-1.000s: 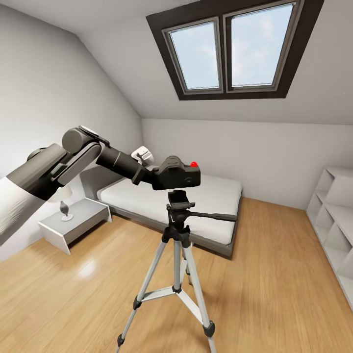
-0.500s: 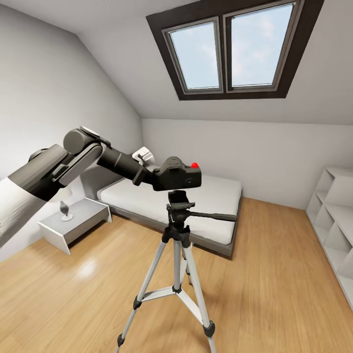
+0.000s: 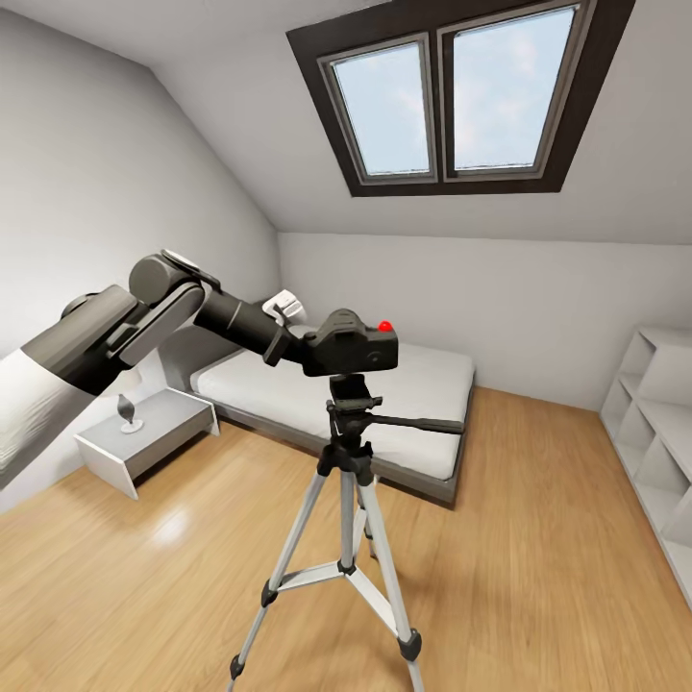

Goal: Attach the digital camera to the camera tripod in the bedroom.

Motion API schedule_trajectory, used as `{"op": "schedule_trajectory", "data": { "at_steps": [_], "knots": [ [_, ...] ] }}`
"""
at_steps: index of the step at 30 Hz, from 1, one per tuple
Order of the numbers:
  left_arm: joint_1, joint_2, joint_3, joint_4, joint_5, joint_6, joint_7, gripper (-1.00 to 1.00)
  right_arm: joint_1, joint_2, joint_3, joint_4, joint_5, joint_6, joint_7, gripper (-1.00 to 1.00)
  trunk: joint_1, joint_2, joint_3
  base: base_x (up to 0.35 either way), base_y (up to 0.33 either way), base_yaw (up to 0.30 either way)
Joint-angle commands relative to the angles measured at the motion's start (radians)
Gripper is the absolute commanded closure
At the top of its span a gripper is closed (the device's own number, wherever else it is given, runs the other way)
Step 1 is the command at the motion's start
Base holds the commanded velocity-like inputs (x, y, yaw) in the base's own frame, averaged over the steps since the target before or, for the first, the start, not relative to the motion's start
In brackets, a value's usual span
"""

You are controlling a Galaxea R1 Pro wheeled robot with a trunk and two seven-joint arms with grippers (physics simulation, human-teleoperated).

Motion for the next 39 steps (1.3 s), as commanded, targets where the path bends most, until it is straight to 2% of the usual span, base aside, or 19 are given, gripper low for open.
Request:
{"op": "schedule_trajectory", "data": {
  "at_steps": [1,14,18,22,27,39],
  "knots": [
    [-0.001,0.001,-0.002,0.0,0.001,0.003,-0.004,1.0,-0.001,0.0,0.002,-0.015,-0.01,0.001,0.013,-1.0,0.001,-0.002,-0.002,0.0,0.0,0.0],
    [-0.002,-0.005,-0.001,0.005,0.001,0.003,-0.003,1.0,-0.001,0.002,-0.005,-0.203,-0.01,0.065,0.039,-1.0,0.001,-0.002,-0.002,0.0,0.0,0.0],
    [-0.002,-0.01,-0.001,0.008,0.001,0.003,0.018,1.0,0.0,0.004,-0.005,-0.265,-0.01,0.076,0.039,-1.0,0.001,-0.002,-0.002,0.0,0.0,0.0],
    [-0.001,-0.012,-0.002,0.009,0.002,0.003,0.058,1.0,-0.001,0.004,-0.004,-0.281,-0.01,0.078,0.039,-1.0,0.001,-0.002,-0.002,0.0,0.0,0.0],
    [0.0,-0.012,-0.003,0.009,0.002,0.003,0.076,1.0,-0.001,0.009,0.0,-0.299,-0.01,0.075,0.04,-1.0,0.001,-0.002,-0.002,0.0,0.0,0.0],
    [-0.001,-0.012,-0.003,0.008,0.001,0.003,0.078,1.0,-0.001,0.038,0.004,-0.301,-0.01,0.073,0.039,-1.0,0.001,-0.002,-0.002,0.0,0.0,0.0]
  ]
}}
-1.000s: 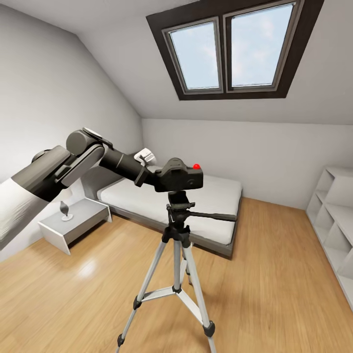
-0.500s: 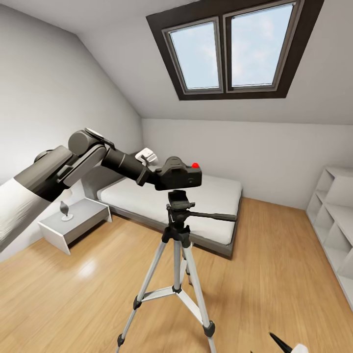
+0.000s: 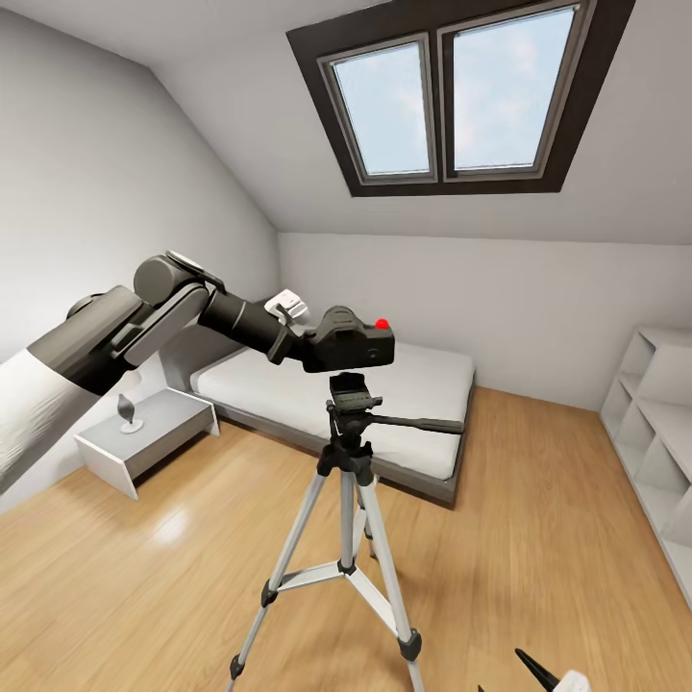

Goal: Attach the digital camera to the camera tripod in the bedroom.

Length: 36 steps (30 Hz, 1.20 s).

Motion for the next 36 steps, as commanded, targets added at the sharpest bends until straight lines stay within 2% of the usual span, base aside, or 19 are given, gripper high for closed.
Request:
{"op": "schedule_trajectory", "data": {
  "at_steps": [1,14,16,23,24,27,30,36],
  "knots": [
    [-0.002,0.001,-0.002,0.0,0.0,0.003,-0.004,1.0,-0.001,0.001,0.002,0.001,-0.011,0.0,0.009,-1.0,0.001,-0.002,-0.002,0.0,0.0,0.0],
    [-0.002,0.002,-0.002,-0.002,0.0,0.003,-0.004,1.0,-0.001,0.043,0.005,0.0,-0.009,-0.002,0.004,-1.0,0.001,-0.002,-0.002,0.0,0.0,0.0],
    [-0.002,0.001,-0.002,-0.002,0.0,0.003,-0.004,1.0,-0.001,0.061,0.005,0.0,-0.008,-0.002,0.001,-1.0,0.001,-0.002,-0.002,0.0,0.0,0.0],
    [-0.001,-0.001,-0.001,-0.002,0.0,0.003,-0.004,1.0,-0.001,0.079,0.01,-0.005,-0.008,-0.001,-0.001,-1.0,0.001,-0.002,-0.002,0.0,0.0,0.0],
    [-0.001,-0.001,-0.001,-0.002,0.0,0.003,-0.004,1.0,-0.001,0.091,0.012,-0.028,-0.007,0.0,-0.002,-1.0,0.001,-0.002,-0.002,0.0,0.0,0.0],
    [-0.001,-0.001,-0.001,-0.002,0.0,0.003,-0.004,1.0,-0.002,0.104,0.013,-0.068,-0.006,0.004,-0.003,-1.0,0.001,-0.002,-0.002,0.0,0.0,0.0],
    [-0.001,-0.001,0.0,-0.002,0.0,0.003,-0.004,1.0,-0.002,0.11,0.014,-0.102,-0.006,0.008,-0.003,-1.0,0.001,-0.002,-0.002,0.0,0.0,0.0],
    [-0.001,-0.012,0.0,-0.002,0.0,0.003,-0.004,1.0,-0.002,0.131,0.016,-0.191,-0.006,0.121,-0.004,-1.0,0.001,-0.002,-0.002,0.0,0.0,0.0]
  ]
}}
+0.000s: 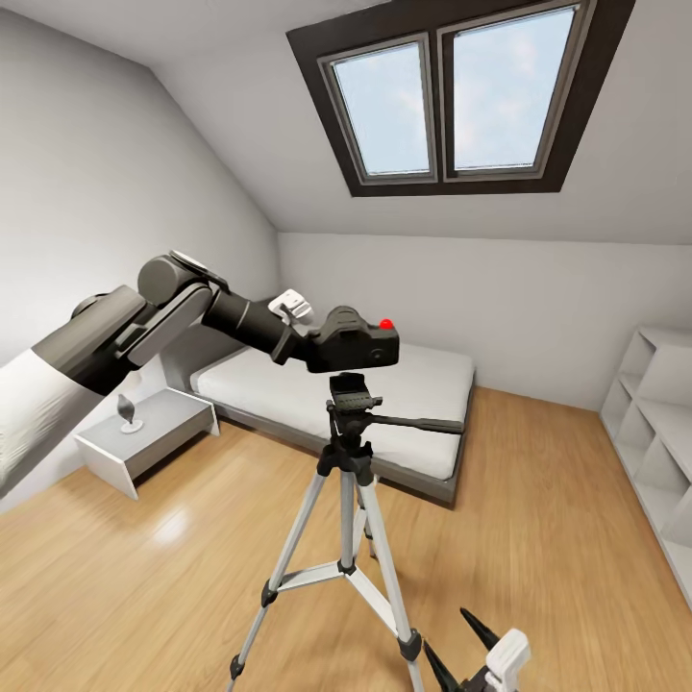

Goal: Attach the digital camera to the camera tripod in the bedroom.

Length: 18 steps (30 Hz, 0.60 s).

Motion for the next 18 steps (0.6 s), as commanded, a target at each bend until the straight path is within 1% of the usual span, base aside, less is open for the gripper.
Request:
{"op": "schedule_trajectory", "data": {
  "at_steps": [1,3,4,10,11,13,14,16,17,18],
  "knots": [
    [-0.002,-0.001,-0.001,0.0,0.0,0.003,-0.004,1.0,-0.001,0.003,0.004,-0.019,-0.01,0.022,0.006,-1.0,0.001,-0.002,-0.002,0.0,0.0,0.0],
    [-0.001,-0.002,-0.001,0.0,-0.001,0.003,-0.004,1.0,-0.001,0.008,0.004,-0.036,-0.009,0.038,0.006,-1.0,0.001,-0.002,-0.002,0.0,0.0,0.0],
    [-0.002,-0.004,-0.001,0.0,0.0,0.003,-0.004,1.0,-0.001,0.014,0.005,-0.049,-0.008,0.049,0.006,-1.0,0.001,-0.002,-0.002,0.0,0.0,0.0],
    [-0.002,-0.01,-0.002,0.0,0.0,0.003,-0.004,1.0,-0.002,0.038,0.006,-0.069,-0.004,0.09,0.003,-1.0,0.001,-0.002,-0.002,0.0,0.0,0.0],
    [-0.001,-0.011,-0.003,0.0,0.0,0.003,-0.004,1.0,-0.005,0.049,0.007,-0.079,-0.002,0.115,-0.006,-1.0,0.001,-0.002,-0.002,0.0,0.0,0.0],
    [-0.001,-0.012,-0.002,0.0,0.0,0.003,-0.004,1.0,-0.006,0.055,0.007,-0.084,-0.002,0.12,-0.016,-1.0,0.001,-0.002,-0.002,0.0,0.0,0.0],
    [-0.001,-0.012,-0.003,0.0,0.0,0.003,-0.004,1.0,-0.007,0.062,0.007,-0.088,-0.001,0.123,-0.031,-1.0,0.001,-0.002,-0.002,0.0,0.0,0.0],
    [-0.001,-0.013,-0.003,0.0,0.0,0.003,-0.004,1.0,-0.008,0.067,0.01,-0.091,0.003,0.125,-0.047,-1.0,0.001,-0.002,-0.002,0.0,0.0,0.0],
    [-0.001,-0.013,-0.003,0.0,0.0,0.003,-0.004,1.0,-0.01,0.071,0.017,-0.093,0.009,0.126,-0.063,-1.0,0.001,-0.002,-0.002,0.0,0.0,0.0],
    [-0.001,-0.013,-0.003,0.0,-0.001,0.003,-0.004,1.0,-0.022,0.079,0.046,-0.096,0.035,0.129,-0.106,-1.0,0.001,-0.002,-0.002,0.0,0.0,0.0]
  ]
}}
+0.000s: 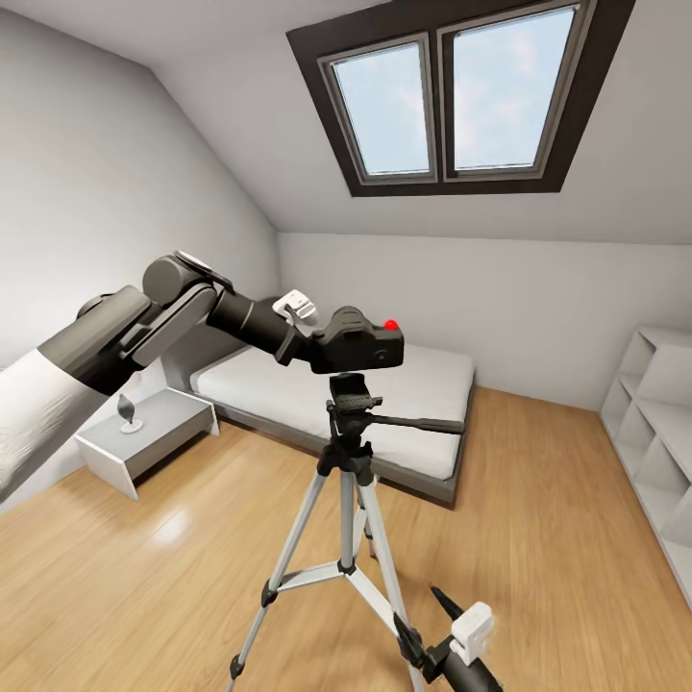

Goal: Attach the digital camera to the camera tripod in the bedroom.

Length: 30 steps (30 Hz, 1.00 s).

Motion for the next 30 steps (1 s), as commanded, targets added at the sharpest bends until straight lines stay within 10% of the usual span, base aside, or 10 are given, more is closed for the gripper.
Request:
{"op": "schedule_trajectory", "data": {
  "at_steps": [1,30],
  "knots": [
    [-0.002,0.001,-0.002,0.0,0.0,0.003,-0.004,1.0,-0.004,0.0,0.011,0.001,-0.006,0.0,-0.006,-1.0,0.001,-0.002,-0.002,0.0,0.0,0.0],
    [-0.003,0.003,-0.002,-0.001,0.0,0.003,-0.004,1.0,-0.071,0.05,0.061,-0.002,0.013,0.1,-0.103,-1.0,0.001,-0.002,-0.002,0.0,0.0,0.0]
  ]
}}
